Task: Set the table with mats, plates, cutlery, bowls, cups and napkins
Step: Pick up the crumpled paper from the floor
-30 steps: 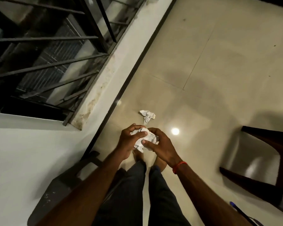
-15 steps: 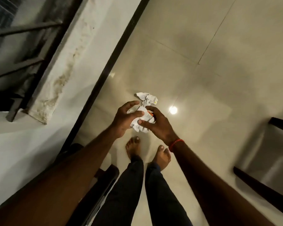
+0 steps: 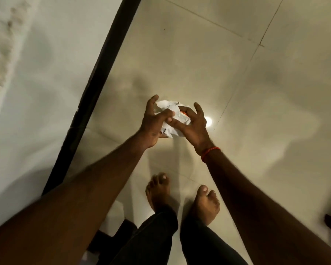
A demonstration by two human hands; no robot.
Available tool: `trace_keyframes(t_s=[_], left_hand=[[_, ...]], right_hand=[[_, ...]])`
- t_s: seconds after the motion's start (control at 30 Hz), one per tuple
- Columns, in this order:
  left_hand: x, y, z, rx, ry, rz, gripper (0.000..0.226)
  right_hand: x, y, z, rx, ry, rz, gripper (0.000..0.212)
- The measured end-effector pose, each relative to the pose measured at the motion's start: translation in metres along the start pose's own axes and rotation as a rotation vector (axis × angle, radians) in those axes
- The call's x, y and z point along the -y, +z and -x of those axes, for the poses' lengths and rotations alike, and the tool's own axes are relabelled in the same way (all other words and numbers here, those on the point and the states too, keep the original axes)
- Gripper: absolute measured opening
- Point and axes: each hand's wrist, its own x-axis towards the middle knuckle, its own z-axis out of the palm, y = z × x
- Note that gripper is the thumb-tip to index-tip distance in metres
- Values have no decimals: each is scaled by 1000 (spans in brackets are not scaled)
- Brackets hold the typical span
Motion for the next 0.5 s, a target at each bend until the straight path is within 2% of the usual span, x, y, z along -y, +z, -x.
trace_keyframes(t_s=[0.07,0.13,0.17,0.23,0.33,0.37,0.47,0.5], left_hand=[[7,2,-19,-32,-7,0,87],[15,3,-37,-68,-11,-14,87],[19,5,-45,-80,-21,-22,84],[26,5,-56,-74,-48,-41,75],[36,8,-67,-7,-89,-120,65],[39,8,-69,14,-87,-135,59],[48,8,-78,-2,-77,-139,35],[50,9,-82,-16,-68,-138,35]], right_hand=[[-11,7,-20,-26,34,2,74],[-26,11,-38,-32,72,-103,94],[-30,11,-44,-18,77,-161,96],[-37,11,-53,12,62,-199,85],[-47,16,-64,8,-59,-88,47],[-51,19,-68,10,-76,-21,51],[-65,19,-72,-65,-14,287,100],[-67,17,-72,-91,5,307,106]])
